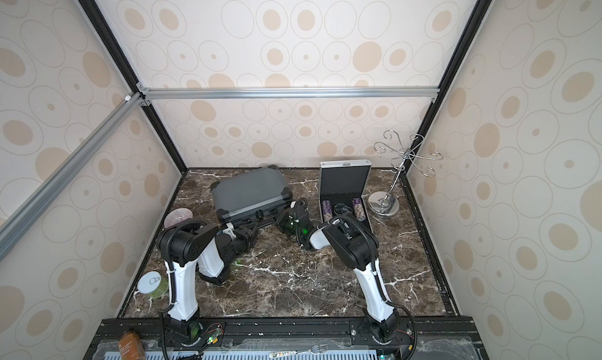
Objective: Open the poker set cases
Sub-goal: Pick up the poker set case from the center of the board.
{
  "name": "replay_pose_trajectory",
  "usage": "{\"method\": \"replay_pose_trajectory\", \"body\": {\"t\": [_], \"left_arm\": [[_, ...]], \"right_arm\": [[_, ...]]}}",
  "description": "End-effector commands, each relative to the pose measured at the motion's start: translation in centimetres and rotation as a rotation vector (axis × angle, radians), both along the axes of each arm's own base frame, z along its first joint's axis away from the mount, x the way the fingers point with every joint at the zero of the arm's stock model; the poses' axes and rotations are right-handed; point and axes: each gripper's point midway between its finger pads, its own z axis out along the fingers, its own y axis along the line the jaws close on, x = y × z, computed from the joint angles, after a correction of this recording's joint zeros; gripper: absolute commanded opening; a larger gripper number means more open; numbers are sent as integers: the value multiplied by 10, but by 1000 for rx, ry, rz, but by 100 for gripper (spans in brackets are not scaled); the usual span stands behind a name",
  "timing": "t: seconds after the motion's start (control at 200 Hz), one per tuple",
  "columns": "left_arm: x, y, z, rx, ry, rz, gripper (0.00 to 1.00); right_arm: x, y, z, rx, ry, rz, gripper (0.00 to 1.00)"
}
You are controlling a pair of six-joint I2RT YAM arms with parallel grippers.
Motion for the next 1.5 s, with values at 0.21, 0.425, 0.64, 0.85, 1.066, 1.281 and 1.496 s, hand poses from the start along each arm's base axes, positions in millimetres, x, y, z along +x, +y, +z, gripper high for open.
{"method": "replay_pose_trajectory", "body": {"t": [0.21,0.425,0.64,0.85,1.066,1.281,1.496], "left_arm": [[1,8,-8,-70,-39,57,49],[9,12,-9,-77,-46,92,47],[14,18,-8,-73,-53,136,47],[13,29,-14,-55,-33,191,46],[14,37,-21,-22,-2,235,40],[8,46,-19,26,11,269,34],[12,40,-20,6,0,243,23]], "right_arm": [[-44,3,-32,-122,76,122,1],[-48,-1,-36,-124,83,118,1],[-49,-2,-36,-136,73,122,1],[-49,-2,-34,-137,64,127,1],[-49,-4,-32,-145,57,123,1],[-49,-7,-32,-146,55,115,1],[-48,-5,-28,-148,43,121,1]]}}
